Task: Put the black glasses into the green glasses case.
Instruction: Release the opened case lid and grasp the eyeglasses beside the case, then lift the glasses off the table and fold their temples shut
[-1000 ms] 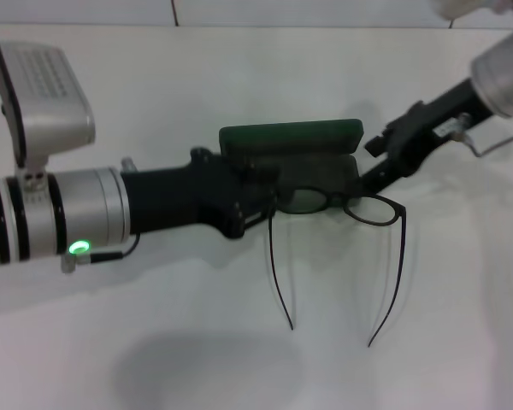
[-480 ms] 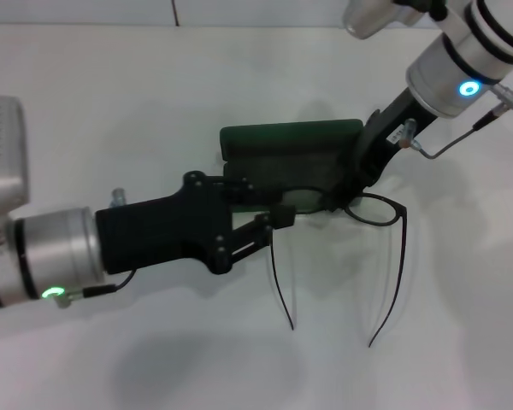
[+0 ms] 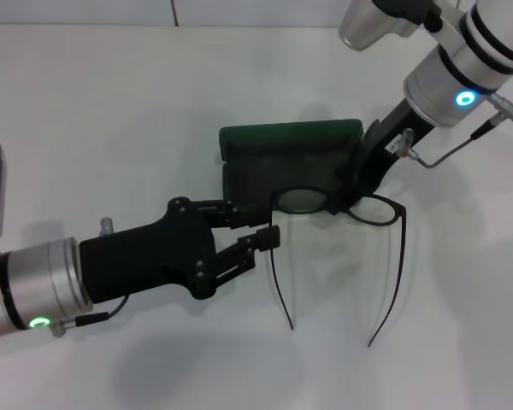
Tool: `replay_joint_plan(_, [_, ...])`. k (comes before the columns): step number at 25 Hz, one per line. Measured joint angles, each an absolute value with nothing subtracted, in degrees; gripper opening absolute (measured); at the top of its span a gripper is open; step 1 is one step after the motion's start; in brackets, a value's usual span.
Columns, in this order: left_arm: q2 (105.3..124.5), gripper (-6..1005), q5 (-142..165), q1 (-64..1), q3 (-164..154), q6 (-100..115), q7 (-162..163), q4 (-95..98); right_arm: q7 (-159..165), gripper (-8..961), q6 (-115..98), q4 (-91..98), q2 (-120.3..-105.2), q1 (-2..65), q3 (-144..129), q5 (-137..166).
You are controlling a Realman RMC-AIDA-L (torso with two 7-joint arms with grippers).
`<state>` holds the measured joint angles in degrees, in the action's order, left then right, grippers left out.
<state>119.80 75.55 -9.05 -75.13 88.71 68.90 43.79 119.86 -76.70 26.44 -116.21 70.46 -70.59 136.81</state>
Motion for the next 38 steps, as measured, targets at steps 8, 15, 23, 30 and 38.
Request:
replay_joint_plan(8, [119.77, 291, 74.7, -11.7, -75.0, 88.8, 68.7, 40.0, 119.9, 534, -75.4, 25.1, -116.18, 70.0, -73.4, 135.0])
replay_joint_plan(15, [119.76, 290, 74.7, -12.5, -75.0, 88.6, 68.6, 38.7, 119.9, 403, -73.9, 25.1, -116.19, 69.8, -78.9, 130.8])
replay_joint_plan(23, [119.79, 291, 74.7, -12.1, -74.9, 88.7, 68.4, 38.2, 119.8, 270, -72.7, 25.2, -116.19, 69.6, -81.7, 130.1])
replay_joint_plan(30, [119.73, 290, 74.7, -12.4, -74.8, 88.6, 68.4, 38.1, 119.5, 102, -72.3, 26.3, -116.19, 68.3, -83.4, 128.8])
replay_joint_plan(38, [119.8, 290, 73.5, -12.7, -74.8, 89.3, 66.2, 35.8, 119.0, 79, -72.4, 38.7, -116.19, 60.6, -86.5, 128.1])
